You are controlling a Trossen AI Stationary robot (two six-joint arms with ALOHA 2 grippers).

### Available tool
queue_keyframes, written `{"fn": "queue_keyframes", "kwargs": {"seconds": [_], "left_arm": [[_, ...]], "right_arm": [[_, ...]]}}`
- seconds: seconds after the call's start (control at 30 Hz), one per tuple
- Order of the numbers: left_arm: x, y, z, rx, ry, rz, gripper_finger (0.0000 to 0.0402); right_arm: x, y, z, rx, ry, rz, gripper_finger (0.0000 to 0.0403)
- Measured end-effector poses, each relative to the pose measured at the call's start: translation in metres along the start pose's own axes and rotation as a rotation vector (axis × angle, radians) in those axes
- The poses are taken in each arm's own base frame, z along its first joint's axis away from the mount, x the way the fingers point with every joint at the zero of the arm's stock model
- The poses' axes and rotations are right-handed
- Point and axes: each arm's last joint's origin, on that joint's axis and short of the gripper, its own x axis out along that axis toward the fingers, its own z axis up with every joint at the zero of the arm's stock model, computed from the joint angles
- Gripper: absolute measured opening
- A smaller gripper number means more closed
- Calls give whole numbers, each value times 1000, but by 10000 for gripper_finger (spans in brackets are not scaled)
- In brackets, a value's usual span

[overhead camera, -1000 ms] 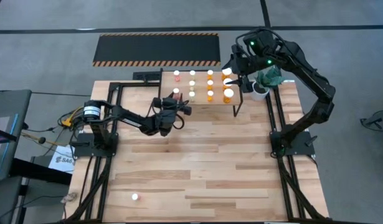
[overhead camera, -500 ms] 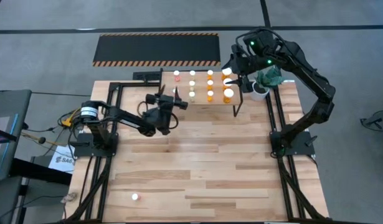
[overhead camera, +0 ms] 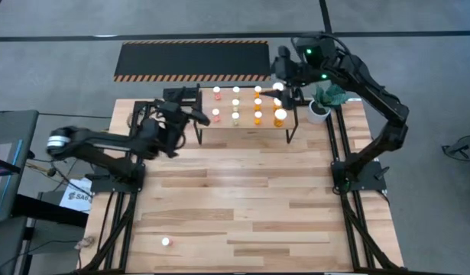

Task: Pick and place medicine bottles onto shelf by color
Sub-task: Put the right pink pill bottle on the shelf aligned with the other small pink pill bottle

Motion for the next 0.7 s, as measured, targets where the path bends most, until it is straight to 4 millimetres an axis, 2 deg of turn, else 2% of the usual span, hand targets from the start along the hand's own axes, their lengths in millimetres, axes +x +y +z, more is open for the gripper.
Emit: {"fn": "queue_keyframes", "kwargs": {"seconds": [0.1, 0.17, 0.27, 0.37, 0.53, 0.7], "left_arm": [[0, 26, 12, -141, 91, -169, 275], [0, 45, 13, -215, 197, -258, 275], [-3, 64, 15, -249, 296, -305, 275], [-7, 74, 24, -243, 266, -288, 275], [-9, 79, 34, -158, 188, -287, 275], [-11, 81, 36, -135, 185, -299, 275]], "right_arm": [[19, 1, 4, 49, -36, 14, 309], [36, 2, 2, 85, -20, 39, 309], [65, 6, -6, 158, 40, 92, 309], [92, 12, -14, 221, 95, 134, 309], [118, 23, -19, 302, 142, 179, 309], [123, 34, -13, 328, 132, 194, 309]]}}
